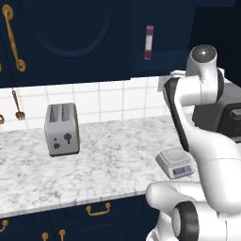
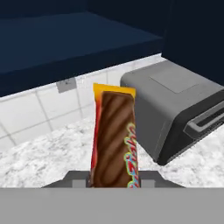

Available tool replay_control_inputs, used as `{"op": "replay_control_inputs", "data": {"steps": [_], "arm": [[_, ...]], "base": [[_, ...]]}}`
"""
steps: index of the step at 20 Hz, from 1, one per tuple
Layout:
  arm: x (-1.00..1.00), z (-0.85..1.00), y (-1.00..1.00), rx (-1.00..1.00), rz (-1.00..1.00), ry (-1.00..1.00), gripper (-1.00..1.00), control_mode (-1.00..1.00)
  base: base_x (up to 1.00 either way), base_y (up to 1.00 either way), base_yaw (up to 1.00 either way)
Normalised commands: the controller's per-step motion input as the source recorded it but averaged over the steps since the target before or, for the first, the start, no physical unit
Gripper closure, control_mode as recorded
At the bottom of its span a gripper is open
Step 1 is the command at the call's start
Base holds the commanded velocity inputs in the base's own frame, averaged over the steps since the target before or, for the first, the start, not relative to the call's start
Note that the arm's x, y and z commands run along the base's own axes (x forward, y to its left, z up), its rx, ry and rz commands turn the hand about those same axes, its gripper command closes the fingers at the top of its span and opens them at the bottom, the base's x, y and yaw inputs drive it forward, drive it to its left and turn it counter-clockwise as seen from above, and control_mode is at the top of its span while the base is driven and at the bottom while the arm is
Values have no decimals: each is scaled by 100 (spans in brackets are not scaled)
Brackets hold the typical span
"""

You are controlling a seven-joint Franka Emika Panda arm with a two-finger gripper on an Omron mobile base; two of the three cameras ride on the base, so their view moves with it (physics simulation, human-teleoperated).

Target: Pick the bar and place it on the digital scale for weighing, and close the cabinet.

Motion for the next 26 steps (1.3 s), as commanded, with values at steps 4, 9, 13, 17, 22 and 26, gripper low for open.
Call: {"op": "replay_control_inputs", "data": {"steps": [4,9,13,17,22,26], "arm": [[-86,-87,0,20,-14,44,100,-100],[-1,-100,0,27,-3,17,100,-100],[42,-100,0,11,0,20,100,-100],[5,-90,0,3,0,25,100,-100],[0,-64,2,8,0,20,100,-100],[0,-47,21,3,-1,6,100,-100]], "base": [[0,0,0],[0,0,0],[0,0,0],[0,0,0],[0,0,0],[0,0,0]]}}
